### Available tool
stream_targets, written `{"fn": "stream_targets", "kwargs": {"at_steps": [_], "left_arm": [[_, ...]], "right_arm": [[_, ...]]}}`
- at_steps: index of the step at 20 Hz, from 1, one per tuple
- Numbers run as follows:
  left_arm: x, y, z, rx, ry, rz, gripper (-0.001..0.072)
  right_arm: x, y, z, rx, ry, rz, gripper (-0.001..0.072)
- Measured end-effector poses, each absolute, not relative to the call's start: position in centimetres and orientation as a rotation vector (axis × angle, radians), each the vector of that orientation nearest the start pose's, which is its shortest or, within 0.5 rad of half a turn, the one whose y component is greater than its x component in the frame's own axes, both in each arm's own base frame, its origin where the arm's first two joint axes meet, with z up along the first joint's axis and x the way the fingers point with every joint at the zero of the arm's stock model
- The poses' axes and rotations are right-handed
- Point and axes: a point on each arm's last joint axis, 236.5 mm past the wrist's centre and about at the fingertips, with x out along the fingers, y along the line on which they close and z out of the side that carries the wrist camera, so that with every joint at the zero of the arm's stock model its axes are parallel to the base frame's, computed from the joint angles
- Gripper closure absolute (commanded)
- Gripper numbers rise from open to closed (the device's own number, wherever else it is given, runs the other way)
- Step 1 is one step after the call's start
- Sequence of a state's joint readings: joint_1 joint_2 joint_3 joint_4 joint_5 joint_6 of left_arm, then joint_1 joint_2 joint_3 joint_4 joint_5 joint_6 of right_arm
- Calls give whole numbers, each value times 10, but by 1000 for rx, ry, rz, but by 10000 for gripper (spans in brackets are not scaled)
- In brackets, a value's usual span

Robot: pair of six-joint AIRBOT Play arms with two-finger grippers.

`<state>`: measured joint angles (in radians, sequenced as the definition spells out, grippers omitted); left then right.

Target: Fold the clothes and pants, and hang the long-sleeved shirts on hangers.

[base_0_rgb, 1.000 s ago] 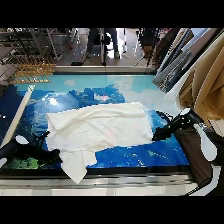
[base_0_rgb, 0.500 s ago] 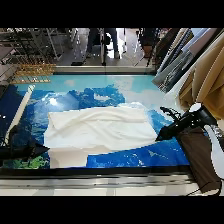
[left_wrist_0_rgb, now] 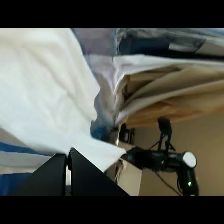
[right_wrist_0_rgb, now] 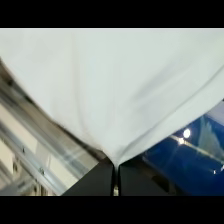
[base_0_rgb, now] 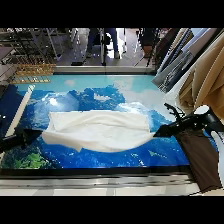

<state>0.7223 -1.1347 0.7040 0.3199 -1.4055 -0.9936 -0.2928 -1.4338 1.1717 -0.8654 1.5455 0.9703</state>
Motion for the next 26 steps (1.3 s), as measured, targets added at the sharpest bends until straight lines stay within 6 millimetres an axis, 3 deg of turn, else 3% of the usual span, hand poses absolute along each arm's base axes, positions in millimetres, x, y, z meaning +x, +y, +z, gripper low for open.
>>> {"fn": "stream_targets", "kwargs": {"at_steps": [4, 8, 10, 11, 12, 13, 15, 18, 21, 22, 24, 25, 26], "left_arm": [[393, 32, 65, -1242, 728, -380, 702], [444, 29, 27, -1327, 761, -353, 702], [469, 24, 4, -1377, 770, -323, 698], [479, 21, -7, -1397, 775, -307, 639], [486, 21, -16, -1409, 777, -288, 518], [491, 20, -22, -1419, 779, -278, 295], [497, 22, -25, -1427, 768, -271, 270], [498, 38, -5, -1389, 703, -297, 310], [495, 47, 36, -1286, 614, -352, 332], [494, 46, 50, -1244, 588, -371, 420], [492, 36, 73, -1160, 553, -409, 451], [490, 27, 79, -1119, 560, -433, 516], [487, 16, 80, -1076, 578, -451, 574]], "right_arm": [[416, 51, 6, 552, 1227, 540, 702], [476, 60, -20, 609, 1154, 465, 701], [497, 67, -37, 625, 1143, 439, 688], [505, 70, -45, 633, 1141, 428, 566], [510, 71, -51, 635, 1140, 419, 351], [513, 71, -54, 631, 1140, 415, 246], [512, 62, -60, 605, 1153, 401, 247], [493, 37, -68, 593, 1234, 382, 198], [471, 24, -77, 608, 1320, 390, 189], [467, 26, -80, 611, 1339, 406, 188], [464, 36, -87, 618, 1361, 444, 188], [465, 48, -89, 631, 1361, 475, 195], [465, 60, -91, 642, 1361, 505, 258]]}}
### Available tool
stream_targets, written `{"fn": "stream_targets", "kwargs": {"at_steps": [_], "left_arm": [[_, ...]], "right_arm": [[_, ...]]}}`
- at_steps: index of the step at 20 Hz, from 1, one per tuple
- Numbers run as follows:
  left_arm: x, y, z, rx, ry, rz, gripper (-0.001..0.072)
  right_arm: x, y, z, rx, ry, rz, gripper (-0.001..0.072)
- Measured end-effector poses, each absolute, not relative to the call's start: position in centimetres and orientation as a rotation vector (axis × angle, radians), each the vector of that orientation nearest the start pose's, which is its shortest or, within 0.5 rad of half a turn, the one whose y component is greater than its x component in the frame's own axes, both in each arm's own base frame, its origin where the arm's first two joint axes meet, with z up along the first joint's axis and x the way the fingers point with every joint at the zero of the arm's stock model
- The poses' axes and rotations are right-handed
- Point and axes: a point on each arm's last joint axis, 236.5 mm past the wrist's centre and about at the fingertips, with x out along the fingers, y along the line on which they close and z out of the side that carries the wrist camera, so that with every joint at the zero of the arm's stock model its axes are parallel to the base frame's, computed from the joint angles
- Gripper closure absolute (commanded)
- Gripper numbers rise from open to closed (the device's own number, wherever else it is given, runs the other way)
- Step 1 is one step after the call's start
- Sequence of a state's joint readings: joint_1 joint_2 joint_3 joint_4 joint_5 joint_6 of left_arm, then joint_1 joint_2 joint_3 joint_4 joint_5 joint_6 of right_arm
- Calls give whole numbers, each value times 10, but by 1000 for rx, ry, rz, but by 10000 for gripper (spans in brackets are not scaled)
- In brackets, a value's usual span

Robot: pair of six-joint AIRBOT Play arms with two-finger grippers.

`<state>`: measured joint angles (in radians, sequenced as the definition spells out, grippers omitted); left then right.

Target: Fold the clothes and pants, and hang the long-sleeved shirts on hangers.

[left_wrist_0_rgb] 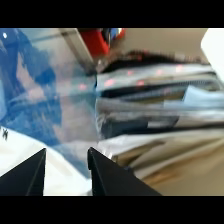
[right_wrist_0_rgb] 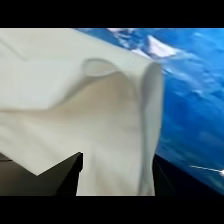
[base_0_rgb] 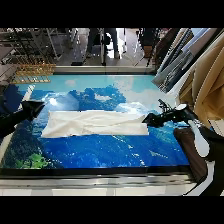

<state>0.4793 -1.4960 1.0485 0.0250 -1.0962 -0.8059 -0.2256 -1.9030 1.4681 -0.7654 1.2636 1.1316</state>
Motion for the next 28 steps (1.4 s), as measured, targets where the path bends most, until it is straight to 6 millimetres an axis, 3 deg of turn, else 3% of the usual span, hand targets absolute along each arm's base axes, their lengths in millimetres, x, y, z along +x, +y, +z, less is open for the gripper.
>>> {"fn": "stream_targets", "kwargs": {"at_steps": [1, 2, 3, 4, 6, 9, 13, 15, 16, 18, 20, 22, 24, 28], "left_arm": [[484, 5, 76, -1028, 611, -467, 626], [479, -8, 67, -971, 660, -480, 632], [474, -20, 56, -915, 714, -485, 684], [466, -33, 43, -853, 780, -498, 701], [452, -53, 13, -720, 909, -488, 700], [435, -68, -31, -531, 1072, -428, 701], [430, -92, -74, -395, 1167, -397, 701], [429, -110, -91, -354, 1198, -411, 701], [430, -118, -97, -336, 1204, -418, 701], [440, -125, -95, -312, 1188, -426, 701], [457, -120, -70, -306, 1143, -428, 701], [471, -94, -27, -307, 1097, -412, 701], [468, -59, 20, -316, 1073, -390, 701], [443, 17, 91, -349, 1001, -271, 700]], "right_arm": [[467, 71, -94, 637, 1359, 524, 402], [469, 78, -99, 618, 1354, 534, 541], [471, 83, -102, 591, 1350, 544, 647], [473, 86, -103, 556, 1347, 554, 700], [473, 80, -98, 455, 1360, 557, 702], [466, 37, -77, 234, 1401, 421, 702], [453, -18, -15, 8, 1369, 244, 702], [453, -12, 19, -4, 1307, 230, 702], [455, 2, 34, 13, 1273, 252, 702], [462, 56, 63, 72, 1192, 353, 702], [467, 120, 83, 115, 1114, 456, 702], [466, 194, 97, 139, 1041, 562, 702], [459, 269, 99, 156, 986, 660, 702], [445, 401, 73, 220, 909, 809, 673]]}}
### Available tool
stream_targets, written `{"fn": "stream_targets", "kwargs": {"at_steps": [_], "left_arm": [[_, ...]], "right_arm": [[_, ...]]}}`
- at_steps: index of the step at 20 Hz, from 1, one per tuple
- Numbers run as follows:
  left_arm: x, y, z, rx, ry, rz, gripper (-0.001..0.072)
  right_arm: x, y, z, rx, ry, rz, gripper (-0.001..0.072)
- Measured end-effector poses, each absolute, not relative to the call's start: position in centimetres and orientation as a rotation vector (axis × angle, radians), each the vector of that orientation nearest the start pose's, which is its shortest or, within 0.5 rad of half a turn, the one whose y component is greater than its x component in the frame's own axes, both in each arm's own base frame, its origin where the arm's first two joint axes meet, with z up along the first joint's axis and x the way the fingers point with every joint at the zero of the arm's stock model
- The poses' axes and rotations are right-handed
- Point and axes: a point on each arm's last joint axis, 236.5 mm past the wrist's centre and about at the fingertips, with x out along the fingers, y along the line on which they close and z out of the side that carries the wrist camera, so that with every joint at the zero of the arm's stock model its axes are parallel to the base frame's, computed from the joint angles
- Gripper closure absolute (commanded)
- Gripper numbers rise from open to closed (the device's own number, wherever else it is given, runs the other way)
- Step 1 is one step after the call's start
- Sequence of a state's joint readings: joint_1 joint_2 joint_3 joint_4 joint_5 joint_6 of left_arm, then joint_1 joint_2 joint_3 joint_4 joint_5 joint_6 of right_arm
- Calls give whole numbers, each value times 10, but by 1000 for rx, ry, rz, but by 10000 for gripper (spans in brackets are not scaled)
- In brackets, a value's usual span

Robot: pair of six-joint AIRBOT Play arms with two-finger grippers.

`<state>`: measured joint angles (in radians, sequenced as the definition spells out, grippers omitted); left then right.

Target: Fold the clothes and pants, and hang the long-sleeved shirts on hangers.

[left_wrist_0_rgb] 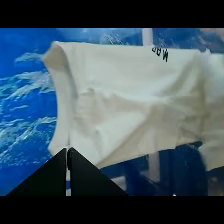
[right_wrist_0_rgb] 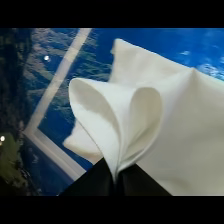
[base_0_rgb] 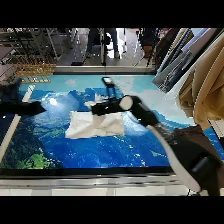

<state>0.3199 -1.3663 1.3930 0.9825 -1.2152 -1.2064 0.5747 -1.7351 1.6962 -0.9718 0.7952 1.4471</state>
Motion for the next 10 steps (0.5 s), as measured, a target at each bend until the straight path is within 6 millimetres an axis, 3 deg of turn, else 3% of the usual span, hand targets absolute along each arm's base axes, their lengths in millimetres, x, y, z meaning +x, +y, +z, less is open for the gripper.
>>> {"fn": "stream_targets", "kwargs": {"at_steps": [2, 4, 5, 7, 10], "left_arm": [[432, 39, 109, -360, 980, -228, 700], [425, 48, 114, -372, 980, -210, 700], [423, 47, 112, -377, 989, -211, 700], [419, 38, 99, -385, 1028, -231, 700], [417, 3, 64, -385, 1123, -305, 701]], "right_arm": [[437, 450, 63, 238, 887, 894, 327], [430, 482, 65, 237, 863, 986, 308], [430, 487, 71, 224, 850, 1020, 308], [441, 478, 91, 214, 814, 1047, 308], [472, 417, 120, 221, 820, 978, 307]]}}
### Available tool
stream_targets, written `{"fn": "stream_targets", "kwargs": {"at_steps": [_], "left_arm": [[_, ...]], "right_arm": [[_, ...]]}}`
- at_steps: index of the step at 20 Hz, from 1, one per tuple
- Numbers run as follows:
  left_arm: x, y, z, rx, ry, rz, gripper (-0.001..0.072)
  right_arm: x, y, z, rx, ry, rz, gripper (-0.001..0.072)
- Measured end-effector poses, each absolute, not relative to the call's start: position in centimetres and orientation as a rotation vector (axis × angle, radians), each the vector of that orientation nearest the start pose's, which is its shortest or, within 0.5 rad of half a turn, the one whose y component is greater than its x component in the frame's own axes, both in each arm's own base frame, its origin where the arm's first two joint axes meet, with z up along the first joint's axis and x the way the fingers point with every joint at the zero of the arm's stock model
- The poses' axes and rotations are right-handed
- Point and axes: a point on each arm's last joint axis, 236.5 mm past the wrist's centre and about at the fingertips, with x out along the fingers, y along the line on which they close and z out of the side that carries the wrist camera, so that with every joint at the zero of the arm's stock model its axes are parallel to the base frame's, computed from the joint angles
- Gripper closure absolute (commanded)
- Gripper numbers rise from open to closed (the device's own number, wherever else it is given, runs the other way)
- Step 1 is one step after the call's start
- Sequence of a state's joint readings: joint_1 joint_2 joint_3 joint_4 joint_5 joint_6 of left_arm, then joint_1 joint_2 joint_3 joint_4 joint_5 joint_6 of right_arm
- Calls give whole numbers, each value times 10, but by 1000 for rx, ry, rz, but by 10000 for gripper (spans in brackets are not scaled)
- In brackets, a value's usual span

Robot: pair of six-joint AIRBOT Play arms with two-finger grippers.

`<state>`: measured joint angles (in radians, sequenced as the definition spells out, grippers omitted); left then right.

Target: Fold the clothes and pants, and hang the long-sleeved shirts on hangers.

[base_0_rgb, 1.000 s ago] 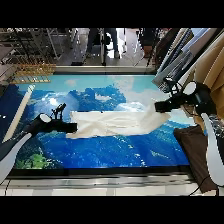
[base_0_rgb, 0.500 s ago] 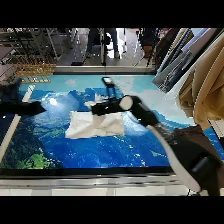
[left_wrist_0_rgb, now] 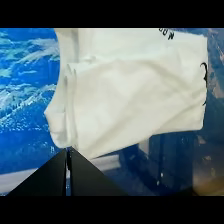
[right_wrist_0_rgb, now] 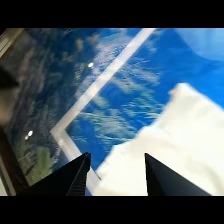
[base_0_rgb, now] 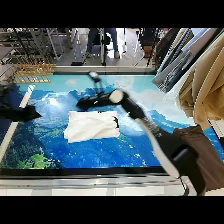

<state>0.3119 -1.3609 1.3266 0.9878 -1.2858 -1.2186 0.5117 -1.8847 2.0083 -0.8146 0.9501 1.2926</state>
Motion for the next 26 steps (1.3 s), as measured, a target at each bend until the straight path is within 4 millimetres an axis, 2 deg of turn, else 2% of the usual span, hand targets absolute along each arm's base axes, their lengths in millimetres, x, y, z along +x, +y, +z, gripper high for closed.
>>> {"fn": "stream_targets", "kwargs": {"at_steps": [2, 4, 5, 6, 7, 10, 13, 16, 19, 21, 22, 24, 25, 26], "left_arm": [[420, -27, 40, -364, 1175, -367, 700], [421, -57, 11, -333, 1238, -426, 701], [421, -71, -6, -320, 1273, -452, 700], [421, -83, -20, -311, 1299, -469, 701], [421, -93, -36, -303, 1328, -482, 700], [421, -109, -70, -295, 1379, -493, 701], [428, -111, -87, -300, 1382, -469, 701], [435, -112, -90, -300, 1366, -456, 701], [439, -114, -89, -317, 1353, -455, 700], [441, -118, -87, -338, 1347, -461, 701], [442, -120, -85, -352, 1344, -465, 700], [439, -125, -82, -377, 1353, -482, 701], [434, -129, -81, -389, 1368, -497, 701], [429, -132, -78, -400, 1384, -514, 701]], "right_arm": [[487, 354, 121, 219, 897, 869, 296], [491, 291, 106, 234, 1016, 741, 178], [486, 265, 94, 252, 1087, 688, 129], [479, 247, 80, 271, 1156, 647, 68], [472, 231, 64, 290, 1219, 608, 53], [448, 205, 10, 351, 1379, 518, 59], [441, 199, -37, 421, 1455, 485, 70], [447, 211, -67, 500, 1474, 525, 60], [462, 225, -82, 569, 1467, 568, 55], [471, 241, -82, 639, 1461, 617, 57], [476, 249, -82, 669, 1456, 641, 92], [484, 267, -82, 684, 1443, 687, 286], [485, 276, -83, 678, 1445, 712, 508], [486, 288, -81, 674, 1443, 745, 679]]}}
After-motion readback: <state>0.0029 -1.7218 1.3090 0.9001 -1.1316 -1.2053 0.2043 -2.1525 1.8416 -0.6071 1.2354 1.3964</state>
